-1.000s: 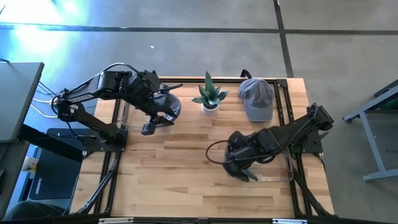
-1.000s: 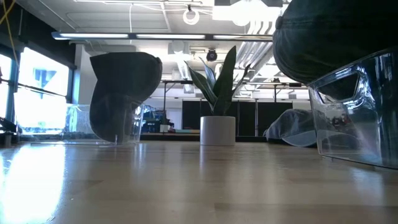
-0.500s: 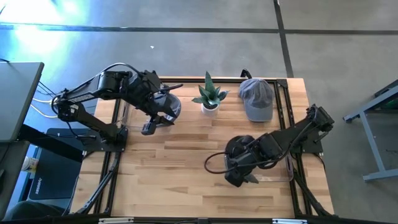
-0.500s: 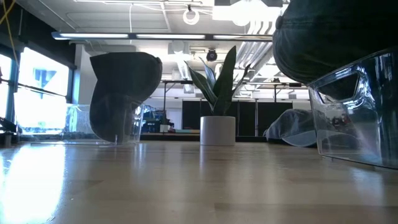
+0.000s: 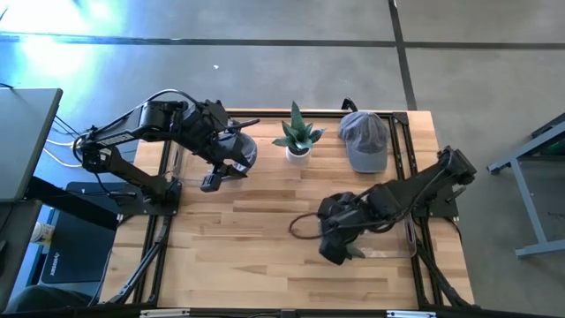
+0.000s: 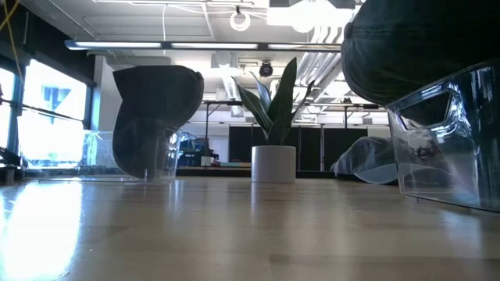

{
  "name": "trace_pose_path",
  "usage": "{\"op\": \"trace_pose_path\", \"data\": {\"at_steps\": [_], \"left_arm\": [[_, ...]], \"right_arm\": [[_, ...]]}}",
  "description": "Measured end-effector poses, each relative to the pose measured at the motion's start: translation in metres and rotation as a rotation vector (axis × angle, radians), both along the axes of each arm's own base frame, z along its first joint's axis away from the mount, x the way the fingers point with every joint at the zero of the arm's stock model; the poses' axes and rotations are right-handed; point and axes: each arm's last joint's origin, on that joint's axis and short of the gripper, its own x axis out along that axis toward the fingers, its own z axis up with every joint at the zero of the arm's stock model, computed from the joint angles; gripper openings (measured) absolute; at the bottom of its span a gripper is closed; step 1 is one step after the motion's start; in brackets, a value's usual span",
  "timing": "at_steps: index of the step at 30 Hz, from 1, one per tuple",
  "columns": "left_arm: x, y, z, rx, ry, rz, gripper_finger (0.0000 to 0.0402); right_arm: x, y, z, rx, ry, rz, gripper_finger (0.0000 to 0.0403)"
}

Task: Pick & Place hat
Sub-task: Put the black cap into the right transparent bin

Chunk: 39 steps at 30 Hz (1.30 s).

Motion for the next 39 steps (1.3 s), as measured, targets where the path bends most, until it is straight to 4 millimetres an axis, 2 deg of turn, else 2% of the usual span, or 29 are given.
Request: {"op": "trace_pose_path", "data": {"at_steps": [4,8,10,12,16,21,26,29,32,39], "left_arm": [[0.000,0.000,0.000,-0.004,0.000,-0.003,0.0126],[0.000,0.000,0.000,-0.004,0.000,-0.003,0.0126],[0.000,0.000,0.000,-0.004,0.000,-0.003,0.0126],[0.000,0.000,0.000,-0.004,0.000,-0.004,0.0126],[0.000,0.000,0.000,-0.004,-0.001,-0.004,0.0126],[0.000,0.000,0.000,-0.004,-0.001,-0.005,0.0126],[0.000,0.000,0.000,0.001,-0.003,-0.010,0.0126],[0.000,0.000,0.000,0.002,-0.004,-0.011,0.0126],[0.000,0.000,0.000,0.002,-0.003,-0.011,0.0126],[0.000,0.000,0.000,0.003,-0.003,-0.012,0.0126]], "right_arm": [[-0.014,-0.013,0.020,0.092,-0.039,-0.155,0.0228],[-0.038,-0.033,0.035,0.187,-0.005,-0.528,0.0243],[-0.048,-0.043,0.039,0.220,0.022,-0.733,0.0254],[-0.053,-0.049,0.038,0.239,0.062,-0.857,0.0263],[-0.043,-0.053,0.025,0.297,0.181,-0.932,0.0267],[-0.017,-0.057,-0.001,0.347,0.163,-0.911,0.0259],[-0.007,-0.060,-0.032,0.350,0.231,-0.907,0.0243],[-0.004,-0.060,-0.044,0.353,0.219,-0.881,0.0223],[-0.002,-0.059,-0.047,0.373,0.219,-0.869,0.0182],[-0.005,-0.058,-0.034,0.344,0.218,-0.824,0.0027]]}}
